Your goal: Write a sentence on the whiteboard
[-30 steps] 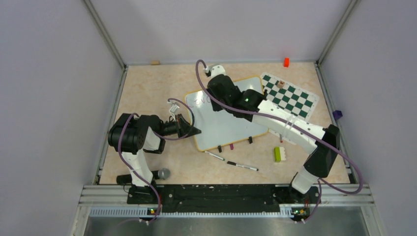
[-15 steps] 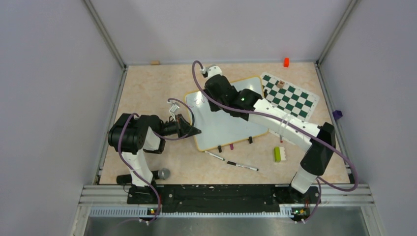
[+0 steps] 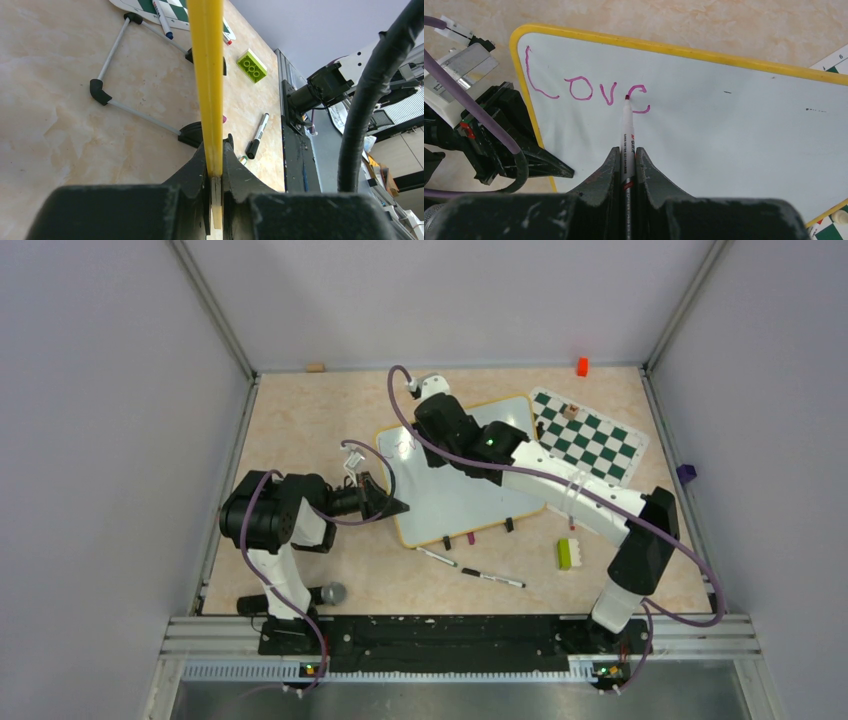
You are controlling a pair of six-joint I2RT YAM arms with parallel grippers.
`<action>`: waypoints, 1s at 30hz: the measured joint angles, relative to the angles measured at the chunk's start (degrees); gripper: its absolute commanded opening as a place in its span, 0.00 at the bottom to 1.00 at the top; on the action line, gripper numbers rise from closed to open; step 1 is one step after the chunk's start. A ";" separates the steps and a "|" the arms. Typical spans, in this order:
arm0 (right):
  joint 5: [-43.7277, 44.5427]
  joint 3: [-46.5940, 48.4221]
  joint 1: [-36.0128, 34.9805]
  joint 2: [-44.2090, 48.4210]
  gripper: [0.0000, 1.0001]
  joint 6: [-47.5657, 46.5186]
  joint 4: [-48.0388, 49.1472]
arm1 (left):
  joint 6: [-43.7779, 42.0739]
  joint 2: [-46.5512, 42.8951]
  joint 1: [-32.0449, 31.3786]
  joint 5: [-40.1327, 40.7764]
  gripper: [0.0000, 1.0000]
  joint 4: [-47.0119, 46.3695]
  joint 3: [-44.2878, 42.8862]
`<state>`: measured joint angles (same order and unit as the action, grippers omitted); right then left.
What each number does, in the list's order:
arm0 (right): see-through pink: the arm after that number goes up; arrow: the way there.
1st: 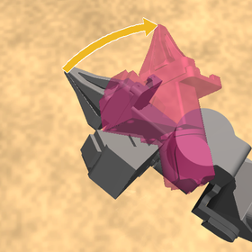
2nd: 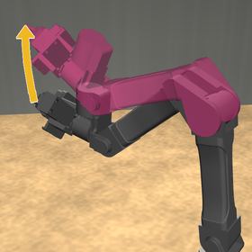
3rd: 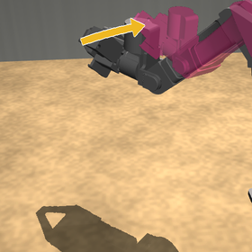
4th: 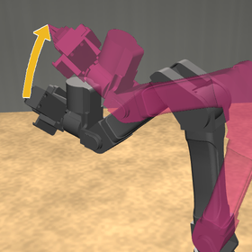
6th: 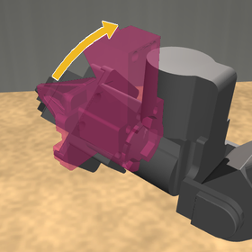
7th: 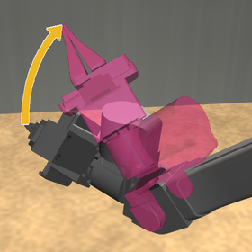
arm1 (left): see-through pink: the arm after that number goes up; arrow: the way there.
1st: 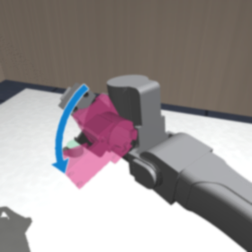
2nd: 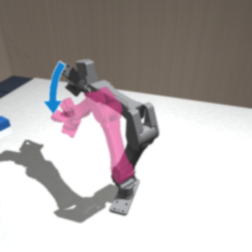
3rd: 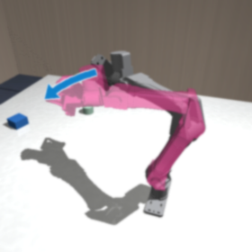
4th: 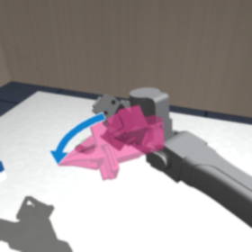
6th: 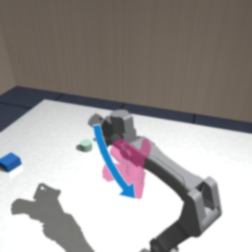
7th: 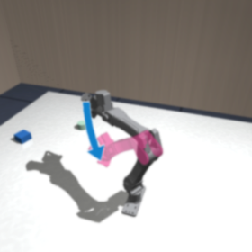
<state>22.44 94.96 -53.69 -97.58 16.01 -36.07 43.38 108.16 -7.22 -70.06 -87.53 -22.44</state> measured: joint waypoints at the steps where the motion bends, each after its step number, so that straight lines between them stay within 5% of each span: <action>1: 0.00 0.00 0.00 -0.02 0.00 0.00 0.00 | 0.00 0.00 0.00 0.02 0.00 0.02 0.00; 30: 3.87 0.15 -0.04 -0.11 0.00 0.02 -1.01 | 0.22 0.00 0.00 0.33 0.00 0.24 -0.02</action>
<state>26.30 95.11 -53.74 -97.69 16.03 -37.08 43.59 108.16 -7.22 -69.73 -87.29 -22.46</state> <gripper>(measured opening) 0.095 0.094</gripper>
